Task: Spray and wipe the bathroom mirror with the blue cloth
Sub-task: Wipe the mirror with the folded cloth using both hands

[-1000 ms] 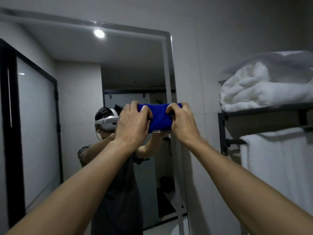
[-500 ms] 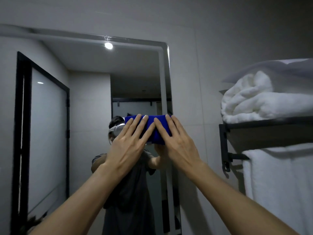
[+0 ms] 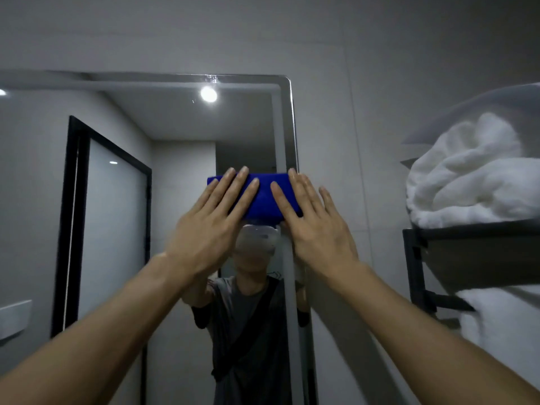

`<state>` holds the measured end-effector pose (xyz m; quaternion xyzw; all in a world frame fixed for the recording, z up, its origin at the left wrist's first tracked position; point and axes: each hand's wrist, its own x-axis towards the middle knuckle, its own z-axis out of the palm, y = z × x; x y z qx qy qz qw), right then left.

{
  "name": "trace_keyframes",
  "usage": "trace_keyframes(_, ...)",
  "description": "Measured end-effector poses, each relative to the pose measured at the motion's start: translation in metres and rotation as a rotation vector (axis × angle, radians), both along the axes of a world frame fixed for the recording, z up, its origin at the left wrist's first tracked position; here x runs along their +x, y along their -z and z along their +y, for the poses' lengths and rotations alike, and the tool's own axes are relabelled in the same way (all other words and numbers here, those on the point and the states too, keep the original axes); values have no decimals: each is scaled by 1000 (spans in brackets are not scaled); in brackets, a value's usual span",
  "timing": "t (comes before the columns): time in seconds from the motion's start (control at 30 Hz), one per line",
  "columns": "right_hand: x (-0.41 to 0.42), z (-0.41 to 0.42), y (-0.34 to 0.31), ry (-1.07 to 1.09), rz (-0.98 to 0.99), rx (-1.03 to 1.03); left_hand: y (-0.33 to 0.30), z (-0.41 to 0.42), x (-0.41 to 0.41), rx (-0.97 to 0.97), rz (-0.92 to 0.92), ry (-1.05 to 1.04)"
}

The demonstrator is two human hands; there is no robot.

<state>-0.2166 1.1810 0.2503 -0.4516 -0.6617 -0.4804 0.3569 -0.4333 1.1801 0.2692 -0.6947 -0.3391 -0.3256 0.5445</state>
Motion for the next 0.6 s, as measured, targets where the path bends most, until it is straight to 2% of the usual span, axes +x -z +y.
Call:
trace_keyframes(0.27, -7, 6, -115, 9, 14, 74, -108, 10, 0, -54, -76, -60)
trace_keyframes(0.6, -13, 8, -184, -18, 84, 84, -186, 11, 10, -66, -137, -58)
